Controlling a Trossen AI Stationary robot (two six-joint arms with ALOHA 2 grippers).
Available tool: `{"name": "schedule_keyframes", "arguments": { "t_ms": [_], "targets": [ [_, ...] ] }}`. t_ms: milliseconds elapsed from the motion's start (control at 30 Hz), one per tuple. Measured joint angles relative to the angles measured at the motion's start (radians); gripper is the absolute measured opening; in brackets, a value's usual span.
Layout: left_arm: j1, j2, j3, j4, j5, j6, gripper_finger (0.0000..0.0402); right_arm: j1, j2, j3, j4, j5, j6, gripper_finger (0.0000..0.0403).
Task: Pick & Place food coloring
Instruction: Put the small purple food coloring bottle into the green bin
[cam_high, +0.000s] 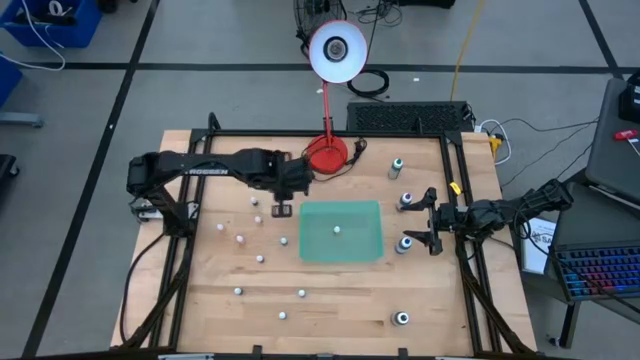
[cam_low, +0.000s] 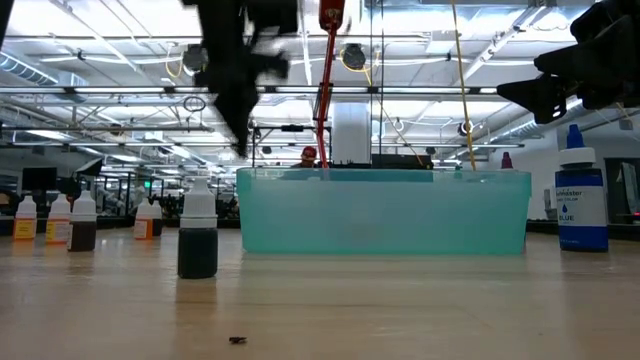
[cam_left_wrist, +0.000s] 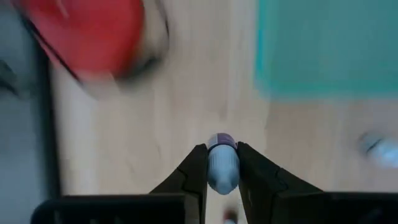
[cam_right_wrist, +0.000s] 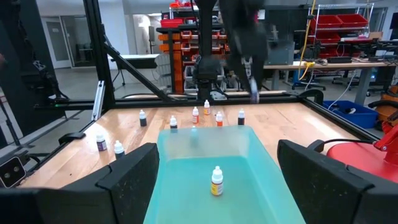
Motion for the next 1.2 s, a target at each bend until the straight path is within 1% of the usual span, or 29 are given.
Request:
{"name": "schedule_keyframes", "arguments": {
  "t_ms": [100, 200, 267, 333, 467, 533, 633, 700, 900, 1000, 1200],
  "targets": [
    [-0.069, 0.033, 0.163, -0.007, -0.069, 0.060, 0.0063, 0.000, 0.000, 0.000, 0.000, 0.000, 0.000, 0.0313],
    [-0.114, 0.110, 0.304, -0.035, -0.115, 0.117, 0.0063, 0.000, 0.000, 0.000, 0.000, 0.000, 0.000, 0.0313],
    [-0.130, 0.179, 0.376, -0.039, -0.123, 0.155, 0.0063, 0.000, 0.000, 0.000, 0.001, 0.000, 0.000, 0.0313],
    [-0.143, 0.255, 0.436, -0.054, -0.110, 0.201, 0.0063, 0.000, 0.000, 0.000, 0.000, 0.000, 0.000, 0.0313],
    [-0.160, 0.407, 0.518, -0.120, -0.098, 0.276, 0.0063, 0.000, 0.000, 0.000, 0.000, 0.000, 0.000, 0.0313],
    [-0.165, 0.467, 0.532, -0.153, -0.055, 0.285, 0.0063, 0.000, 0.000, 0.000, 0.001, 0.000, 0.000, 0.0313],
    [-0.164, 0.517, 0.523, -0.147, 0.085, 0.288, 0.0063, 0.000, 0.000, 0.000, 0.001, 0.000, 0.000, 0.0313],
    [-0.164, 0.541, 0.514, -0.117, 0.147, 0.288, 0.0063, 0.000, 0.000, 0.000, 0.001, 0.000, 0.000, 0.0313],
    [-0.155, 0.570, 0.458, -0.014, 0.183, 0.299, 0.0063, 0.000, 0.000, 0.000, 0.000, 0.000, 0.000, 0.0313],
    [-0.146, 0.570, 0.418, 0.031, 0.183, 0.298, 0.0063, 0.000, 0.000, 0.000, 0.000, 0.000, 0.000, 0.0313],
    [-0.125, 0.571, 0.372, 0.052, 0.182, 0.273, 0.0063, 0.000, 0.000, 0.000, 0.000, 0.000, 0.000, 0.0313]
  ]
}}
